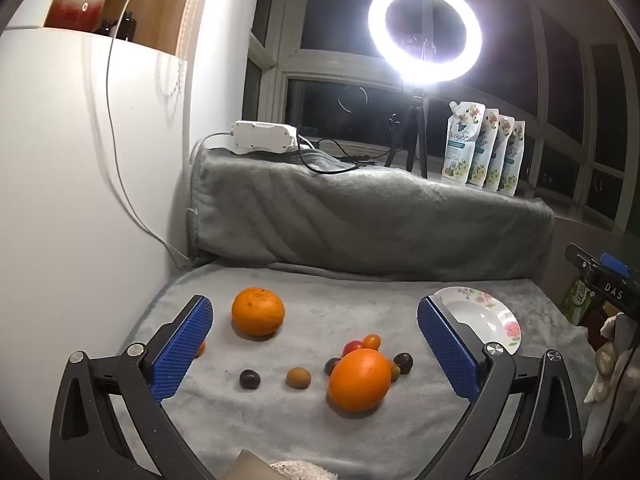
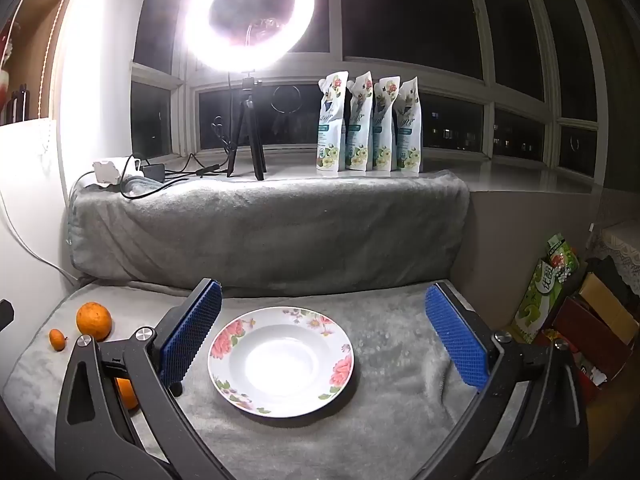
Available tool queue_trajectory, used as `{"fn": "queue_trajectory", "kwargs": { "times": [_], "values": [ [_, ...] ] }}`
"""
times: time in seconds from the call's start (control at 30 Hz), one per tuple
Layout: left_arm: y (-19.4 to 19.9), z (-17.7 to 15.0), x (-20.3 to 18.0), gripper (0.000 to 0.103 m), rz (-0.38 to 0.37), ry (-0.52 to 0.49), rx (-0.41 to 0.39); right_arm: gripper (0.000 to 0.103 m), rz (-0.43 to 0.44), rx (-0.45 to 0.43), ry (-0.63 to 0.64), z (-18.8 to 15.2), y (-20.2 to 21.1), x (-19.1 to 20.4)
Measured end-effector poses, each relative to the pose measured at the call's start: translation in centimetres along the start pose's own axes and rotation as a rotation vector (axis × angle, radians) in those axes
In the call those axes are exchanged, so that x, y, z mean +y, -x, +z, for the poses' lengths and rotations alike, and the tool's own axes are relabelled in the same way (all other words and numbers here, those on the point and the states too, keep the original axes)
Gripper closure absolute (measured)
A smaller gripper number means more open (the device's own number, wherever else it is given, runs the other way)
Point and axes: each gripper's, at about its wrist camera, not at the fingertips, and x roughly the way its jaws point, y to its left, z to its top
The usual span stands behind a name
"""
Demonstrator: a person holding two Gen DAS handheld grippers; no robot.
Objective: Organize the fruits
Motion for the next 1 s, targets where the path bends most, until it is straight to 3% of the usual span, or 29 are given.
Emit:
{"fn": "queue_trajectory", "kwargs": {
  "times": [1.0],
  "values": [
    [-0.23, -0.14, 0.35, 0.001, -0.003, 0.010, 0.001, 0.000, -0.002, 0.001, 0.005, -0.06, -0.01, 0.11]
  ]
}}
